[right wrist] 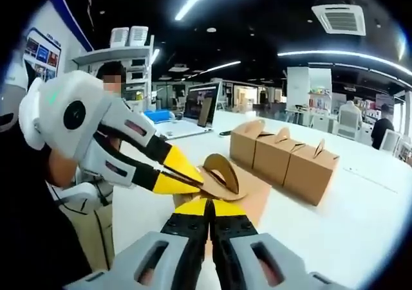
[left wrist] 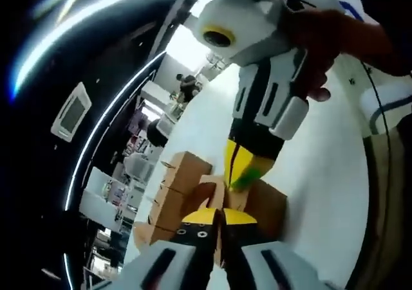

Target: Pick up one paper box from the group, open the paper box, and remove the item inside

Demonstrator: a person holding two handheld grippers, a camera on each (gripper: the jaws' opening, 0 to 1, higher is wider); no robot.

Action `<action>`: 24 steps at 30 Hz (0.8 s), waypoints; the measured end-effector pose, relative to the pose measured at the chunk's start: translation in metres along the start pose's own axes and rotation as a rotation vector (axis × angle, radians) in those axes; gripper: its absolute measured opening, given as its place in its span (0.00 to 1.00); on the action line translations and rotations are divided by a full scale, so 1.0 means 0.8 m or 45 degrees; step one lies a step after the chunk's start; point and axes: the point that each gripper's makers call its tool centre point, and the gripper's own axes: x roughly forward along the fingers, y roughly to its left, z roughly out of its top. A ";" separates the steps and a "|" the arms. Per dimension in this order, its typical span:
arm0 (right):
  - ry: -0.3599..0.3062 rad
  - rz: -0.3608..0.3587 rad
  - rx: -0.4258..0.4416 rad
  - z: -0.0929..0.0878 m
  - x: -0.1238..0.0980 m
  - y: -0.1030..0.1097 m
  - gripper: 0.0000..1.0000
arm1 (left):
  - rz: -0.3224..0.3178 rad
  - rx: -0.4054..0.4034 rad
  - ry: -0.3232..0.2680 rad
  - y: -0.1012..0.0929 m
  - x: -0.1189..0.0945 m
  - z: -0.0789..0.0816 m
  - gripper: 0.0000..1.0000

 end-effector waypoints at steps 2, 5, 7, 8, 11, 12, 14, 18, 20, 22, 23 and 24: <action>0.010 -0.003 -0.003 0.000 0.000 0.001 0.02 | 0.018 -0.030 -0.048 0.000 -0.001 0.000 0.05; 0.018 -0.005 -0.016 0.000 0.000 0.001 0.02 | 0.042 -0.153 -0.149 0.002 -0.001 0.001 0.04; 0.021 0.012 0.006 0.000 0.001 0.000 0.02 | 0.069 -0.236 -0.192 0.006 -0.003 0.000 0.04; 0.025 0.014 0.007 0.000 0.002 0.000 0.02 | 0.099 -0.298 -0.226 0.010 -0.006 0.000 0.04; 0.034 0.009 0.000 0.001 0.005 0.001 0.02 | 0.171 -0.447 -0.295 0.025 -0.013 -0.002 0.04; 0.033 0.009 0.002 0.001 0.005 0.000 0.02 | 0.190 -0.493 -0.322 0.029 -0.016 -0.003 0.04; 0.027 0.014 0.019 0.000 0.005 0.000 0.02 | 0.225 -0.587 -0.372 0.038 -0.023 -0.006 0.04; 0.021 0.013 0.035 0.001 0.005 0.000 0.02 | 0.238 -0.900 -0.487 0.033 -0.022 0.007 0.04; 0.026 0.015 0.033 0.001 0.005 0.000 0.02 | 0.188 -1.008 -0.729 0.059 -0.030 0.034 0.04; 0.034 0.019 0.029 0.001 0.005 0.000 0.02 | 0.211 -1.227 -0.676 0.065 -0.036 0.003 0.04; 0.037 0.019 0.027 0.001 0.005 0.000 0.02 | 0.222 -1.345 -0.707 0.077 -0.041 -0.019 0.04; 0.037 0.015 0.030 0.001 0.006 0.000 0.02 | 0.230 -1.447 -0.696 0.077 -0.042 -0.027 0.04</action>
